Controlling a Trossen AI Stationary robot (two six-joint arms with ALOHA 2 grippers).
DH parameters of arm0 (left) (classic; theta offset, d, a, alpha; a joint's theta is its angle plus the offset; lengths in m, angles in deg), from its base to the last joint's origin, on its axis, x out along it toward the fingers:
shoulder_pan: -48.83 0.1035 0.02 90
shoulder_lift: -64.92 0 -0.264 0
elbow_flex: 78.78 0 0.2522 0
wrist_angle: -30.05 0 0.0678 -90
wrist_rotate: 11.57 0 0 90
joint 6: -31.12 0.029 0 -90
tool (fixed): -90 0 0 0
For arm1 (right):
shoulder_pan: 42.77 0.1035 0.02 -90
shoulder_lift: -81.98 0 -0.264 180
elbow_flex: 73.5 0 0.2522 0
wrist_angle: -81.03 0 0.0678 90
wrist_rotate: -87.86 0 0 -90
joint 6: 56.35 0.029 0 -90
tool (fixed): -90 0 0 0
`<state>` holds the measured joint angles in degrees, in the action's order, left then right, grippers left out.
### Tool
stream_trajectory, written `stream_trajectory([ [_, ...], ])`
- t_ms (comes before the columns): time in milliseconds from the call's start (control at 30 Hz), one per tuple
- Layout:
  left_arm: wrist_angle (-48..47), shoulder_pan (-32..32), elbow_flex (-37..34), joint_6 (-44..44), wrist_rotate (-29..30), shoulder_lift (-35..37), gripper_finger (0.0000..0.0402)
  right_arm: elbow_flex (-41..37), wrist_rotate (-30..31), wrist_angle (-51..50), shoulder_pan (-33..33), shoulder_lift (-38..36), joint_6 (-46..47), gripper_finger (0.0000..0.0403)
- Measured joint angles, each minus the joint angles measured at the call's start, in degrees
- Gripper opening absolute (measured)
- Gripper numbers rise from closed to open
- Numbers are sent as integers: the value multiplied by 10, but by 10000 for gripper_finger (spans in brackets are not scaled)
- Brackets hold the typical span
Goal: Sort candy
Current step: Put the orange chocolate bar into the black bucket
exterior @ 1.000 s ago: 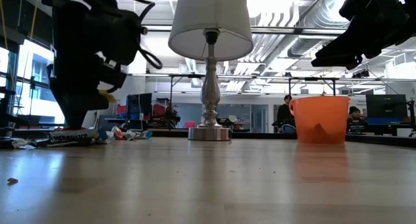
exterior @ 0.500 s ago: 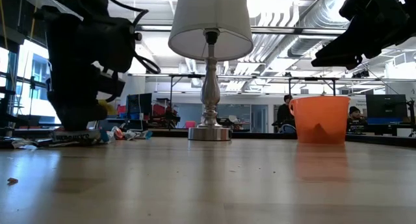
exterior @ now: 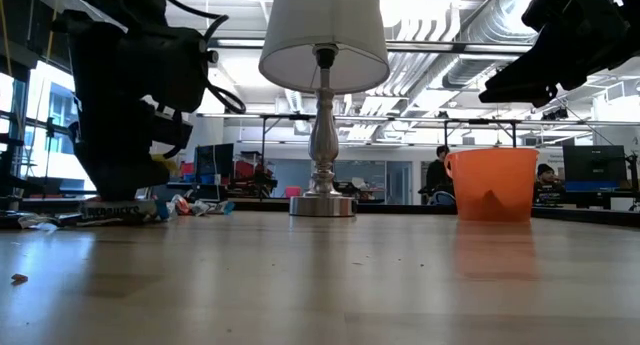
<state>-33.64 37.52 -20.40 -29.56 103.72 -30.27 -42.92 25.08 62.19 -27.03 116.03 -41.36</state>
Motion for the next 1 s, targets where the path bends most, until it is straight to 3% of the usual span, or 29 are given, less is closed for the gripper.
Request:
stream_trajectory([
  [267,2,1,-1,-3,21,-1,47,0,0,0,0,0,0,180],
  [633,-8,1,3,18,11,-1,45,0,0,0,0,0,0,180],
  [1000,-132,-11,80,4,22,45,45,0,0,0,0,0,0,180],
])
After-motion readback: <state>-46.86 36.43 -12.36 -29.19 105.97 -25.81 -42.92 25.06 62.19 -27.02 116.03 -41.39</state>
